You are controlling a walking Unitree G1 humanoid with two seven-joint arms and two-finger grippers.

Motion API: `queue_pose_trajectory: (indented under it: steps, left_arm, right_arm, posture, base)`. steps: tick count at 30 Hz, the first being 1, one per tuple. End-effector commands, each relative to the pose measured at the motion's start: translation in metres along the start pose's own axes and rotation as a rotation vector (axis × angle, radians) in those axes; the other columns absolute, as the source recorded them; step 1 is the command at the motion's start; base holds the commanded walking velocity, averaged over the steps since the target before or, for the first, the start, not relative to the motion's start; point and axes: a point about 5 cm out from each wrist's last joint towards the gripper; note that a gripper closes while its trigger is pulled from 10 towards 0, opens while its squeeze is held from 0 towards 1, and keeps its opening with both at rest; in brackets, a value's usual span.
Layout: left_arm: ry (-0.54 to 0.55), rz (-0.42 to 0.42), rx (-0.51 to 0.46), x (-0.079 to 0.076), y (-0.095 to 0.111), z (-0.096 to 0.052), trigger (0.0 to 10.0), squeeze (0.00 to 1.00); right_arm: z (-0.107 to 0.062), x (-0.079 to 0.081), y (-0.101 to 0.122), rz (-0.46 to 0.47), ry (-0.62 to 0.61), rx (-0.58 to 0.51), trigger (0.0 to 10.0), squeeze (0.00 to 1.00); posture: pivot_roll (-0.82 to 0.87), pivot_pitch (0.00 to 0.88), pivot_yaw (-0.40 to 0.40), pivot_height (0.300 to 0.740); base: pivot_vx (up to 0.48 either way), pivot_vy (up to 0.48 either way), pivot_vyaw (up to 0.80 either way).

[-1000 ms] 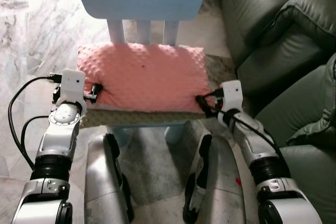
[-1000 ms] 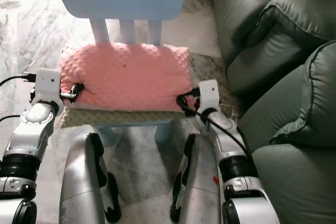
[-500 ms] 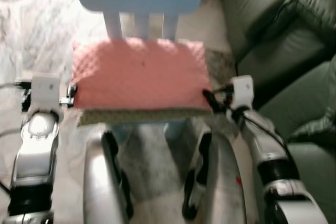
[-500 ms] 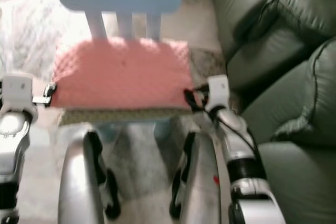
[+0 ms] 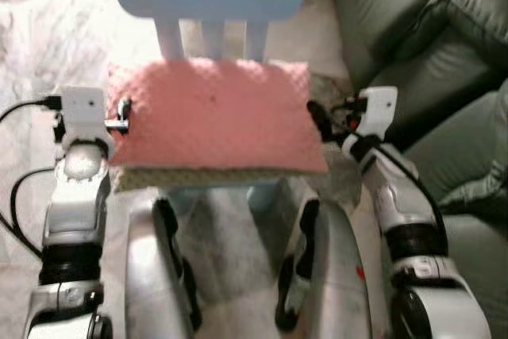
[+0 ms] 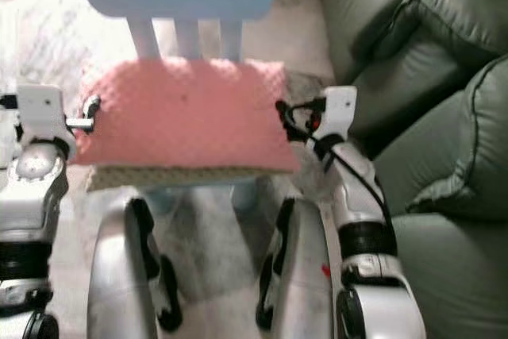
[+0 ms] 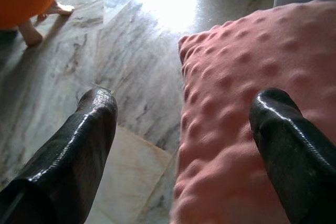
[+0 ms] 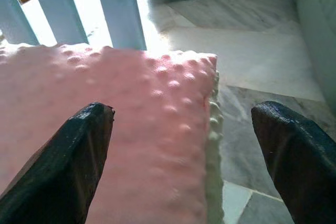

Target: Move the pillow to the sofa

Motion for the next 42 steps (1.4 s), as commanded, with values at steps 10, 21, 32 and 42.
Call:
queue_pose_trajectory:
  steps: [10, 21, 32, 42]
  left_arm:
    - [-0.064, 0.011, 0.130, -0.021, -0.035, 0.015, 10.0, 0.00]
    - [-0.208, 0.040, 0.264, -0.038, -0.070, 0.011, 3.3, 0.00]
    - [-0.215, -0.026, 0.266, -0.043, -0.070, 0.015, 0.0, 0.00]
    - [-0.224, -0.046, 0.253, -0.044, -0.067, 0.019, 0.0, 0.00]
  right_arm:
    - [0.006, 0.008, -0.040, 0.161, -0.025, 0.070, 10.0, 0.00]
    - [0.008, 0.026, -0.079, 0.237, -0.048, 0.199, 0.0, 0.00]
    - [0.009, 0.032, -0.086, 0.225, -0.040, 0.216, 0.0, 0.00]
    - [0.006, 0.031, -0.091, 0.220, -0.055, 0.229, 0.0, 0.00]
  posture:
    - [0.00, 0.355, -0.097, 0.500]
    - [0.01, 0.372, -0.100, 0.500]
    - [0.01, 0.353, -0.109, 0.500]
    - [0.01, 0.338, -0.109, 0.500]
  base:
    - [0.000, 0.000, 0.00]
    - [0.000, 0.000, 0.00]
    - [0.000, 0.000, 0.00]
    - [0.000, 0.000, 0.00]
Point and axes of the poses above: a point about 5 cm out from each wrist's last joint towards the gripper, its own z axis pointing out of the wrist towards the gripper, its own y axis along the axis of the wrist's last joint, x = y × z, and after that the axes turned 5 degrees about z, right-handed
